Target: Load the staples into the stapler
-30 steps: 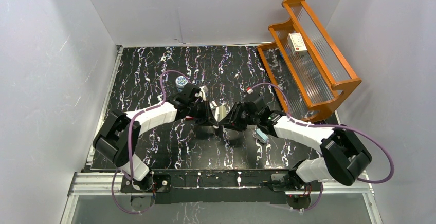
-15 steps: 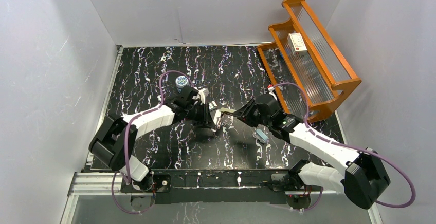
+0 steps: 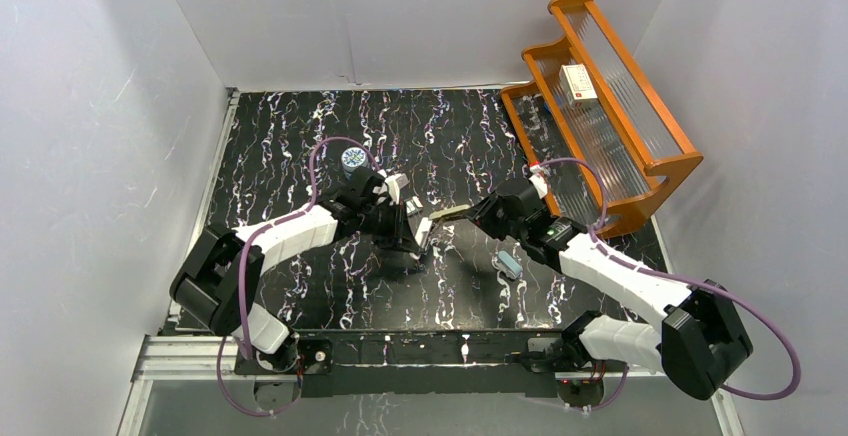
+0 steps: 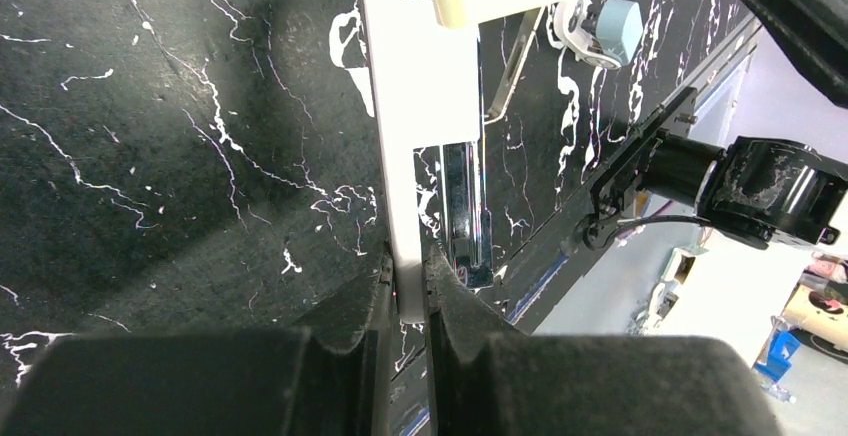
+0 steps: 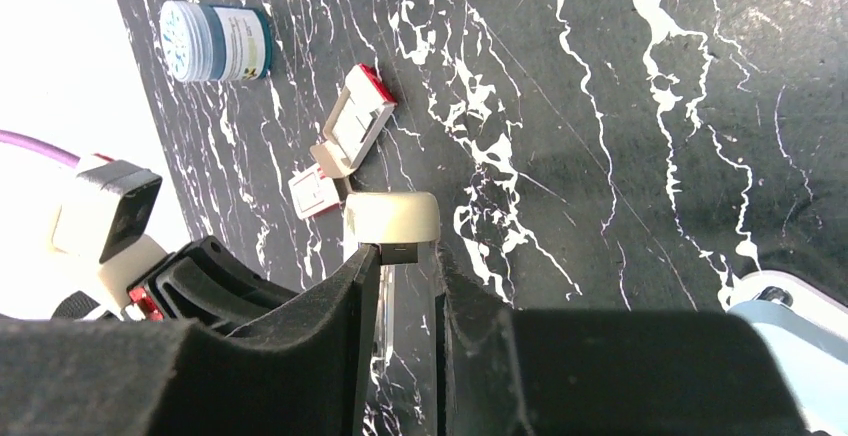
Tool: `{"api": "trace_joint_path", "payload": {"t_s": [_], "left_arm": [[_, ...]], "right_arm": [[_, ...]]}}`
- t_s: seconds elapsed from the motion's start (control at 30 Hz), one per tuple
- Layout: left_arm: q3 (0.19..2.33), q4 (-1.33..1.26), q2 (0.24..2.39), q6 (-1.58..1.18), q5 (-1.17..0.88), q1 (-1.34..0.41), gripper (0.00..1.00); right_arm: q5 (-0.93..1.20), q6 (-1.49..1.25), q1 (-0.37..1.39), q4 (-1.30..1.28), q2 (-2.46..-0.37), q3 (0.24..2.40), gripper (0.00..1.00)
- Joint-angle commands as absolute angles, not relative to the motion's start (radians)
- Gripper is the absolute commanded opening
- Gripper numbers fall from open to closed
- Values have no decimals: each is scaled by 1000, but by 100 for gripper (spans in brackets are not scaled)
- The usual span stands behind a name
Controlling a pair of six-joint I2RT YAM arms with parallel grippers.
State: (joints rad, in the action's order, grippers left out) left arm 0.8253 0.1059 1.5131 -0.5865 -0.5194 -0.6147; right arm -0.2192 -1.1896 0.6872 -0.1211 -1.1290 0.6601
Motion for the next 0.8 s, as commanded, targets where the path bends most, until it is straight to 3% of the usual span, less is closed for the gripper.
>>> {"api": "trace_joint_path", "payload": {"t_s": [0.0,0.5,0.77], "left_arm": [[830,50,1456,-541,-691,-621,0],[816,21,1459,-489,-858,-621,0],[853,84,1518,-598,-717,-621,0]], "right_arm": [[-289,-1172,670,-100,-1160,696,32],[-270,-1172,654,-108,-1164,673,33],[-160,-1131,652,-81,-1194,683,36]]}}
